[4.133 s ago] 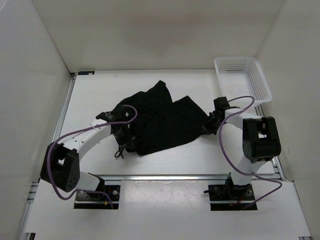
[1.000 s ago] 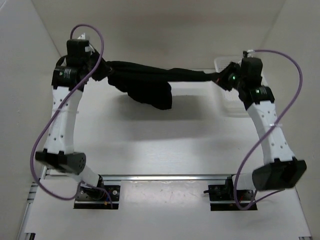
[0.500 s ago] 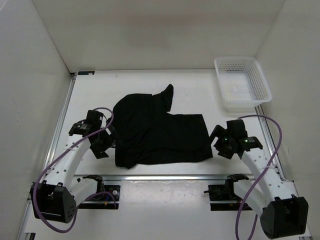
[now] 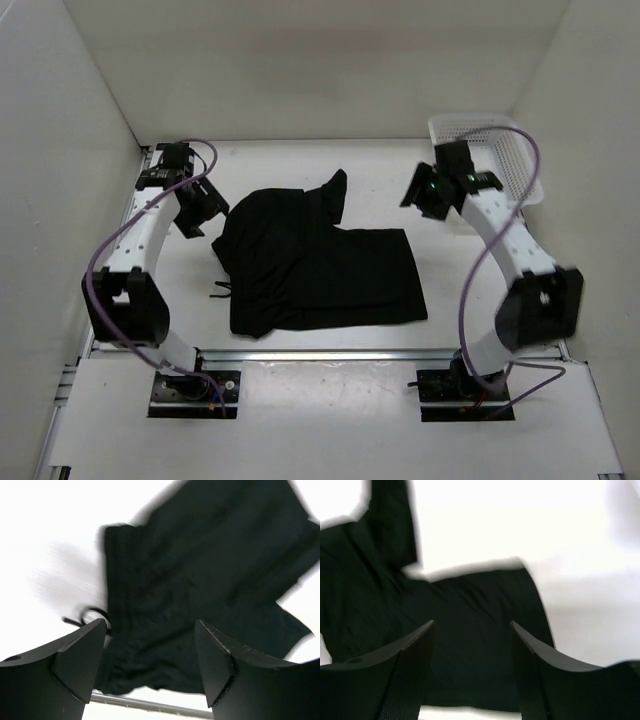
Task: Fold and stack the shorts
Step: Flatten the shorts out
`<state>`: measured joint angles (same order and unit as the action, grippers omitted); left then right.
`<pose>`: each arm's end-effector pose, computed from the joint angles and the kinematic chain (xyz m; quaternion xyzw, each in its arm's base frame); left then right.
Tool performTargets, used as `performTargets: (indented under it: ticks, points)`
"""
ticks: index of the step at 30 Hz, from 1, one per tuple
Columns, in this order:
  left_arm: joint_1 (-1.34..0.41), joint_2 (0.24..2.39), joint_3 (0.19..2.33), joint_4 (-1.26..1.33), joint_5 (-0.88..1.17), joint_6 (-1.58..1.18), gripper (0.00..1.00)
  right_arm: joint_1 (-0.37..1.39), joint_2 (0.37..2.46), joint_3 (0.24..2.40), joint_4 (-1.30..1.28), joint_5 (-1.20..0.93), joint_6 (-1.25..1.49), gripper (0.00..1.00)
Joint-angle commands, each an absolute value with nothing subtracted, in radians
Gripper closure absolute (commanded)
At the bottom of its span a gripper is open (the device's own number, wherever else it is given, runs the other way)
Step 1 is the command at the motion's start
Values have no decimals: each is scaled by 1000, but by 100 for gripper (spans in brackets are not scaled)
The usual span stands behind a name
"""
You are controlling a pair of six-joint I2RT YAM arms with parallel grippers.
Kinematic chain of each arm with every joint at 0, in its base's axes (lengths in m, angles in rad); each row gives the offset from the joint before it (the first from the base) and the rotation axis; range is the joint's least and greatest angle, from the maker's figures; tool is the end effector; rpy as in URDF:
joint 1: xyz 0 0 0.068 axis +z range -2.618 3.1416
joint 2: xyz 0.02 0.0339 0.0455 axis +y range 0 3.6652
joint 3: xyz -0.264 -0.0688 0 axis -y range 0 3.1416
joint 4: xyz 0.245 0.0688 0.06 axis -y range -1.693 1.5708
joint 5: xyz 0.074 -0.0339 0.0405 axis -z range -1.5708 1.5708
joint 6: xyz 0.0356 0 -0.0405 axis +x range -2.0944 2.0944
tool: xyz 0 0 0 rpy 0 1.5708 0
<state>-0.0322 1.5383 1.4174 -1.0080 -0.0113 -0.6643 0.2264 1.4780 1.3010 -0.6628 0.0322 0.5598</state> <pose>0.3086 -0.0095 0.3083 -0.3044 0.9270 -0.0696 0.2079 0.3125 0.0708 0.3107 0.1606 0.9199 0.1230 0.3359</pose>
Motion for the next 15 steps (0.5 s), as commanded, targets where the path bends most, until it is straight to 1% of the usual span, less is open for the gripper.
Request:
performTargets:
  ticks: [1,2,3,4,5,6,7,8,10,11,12,15]
  points:
    - [64,1617,1419,-990,-5,-634,19,262,1724,1581,-691,-46,411,36]
    - [80,1635,1419,-974,20,-634,19,277,1780,1648,-707,-58,399,36]
    - [93,1673,1419,-962,55,-624,17,290,1889,1711,-716,-72,399,37]
    - [104,1695,1419,-951,70,-624,10,290,1935,1826,-716,-83,387,37]
    - [113,1719,1442,-942,83,-615,6,299,1980,1883,-716,-92,387,37]
    - [114,1764,1457,-942,104,-604,2,308,2071,1935,-716,-92,387,37]
    - [114,1785,1472,-942,104,-595,0,308,2119,2048,-716,-124,387,37]
    - [114,1807,1500,-942,115,-586,0,317,2210,2106,-716,-135,387,34]
    - [104,1873,1528,-942,126,-574,0,328,2297,2262,-726,-149,387,30]
    - [104,1893,1537,-942,126,-574,1,337,2378,2308,-726,-149,399,29]
    - [104,1928,1552,-942,138,-574,5,350,2419,2389,-726,-158,408,26]
    - [95,1976,1563,-931,149,-565,13,362,2552,2486,-716,-167,419,25]
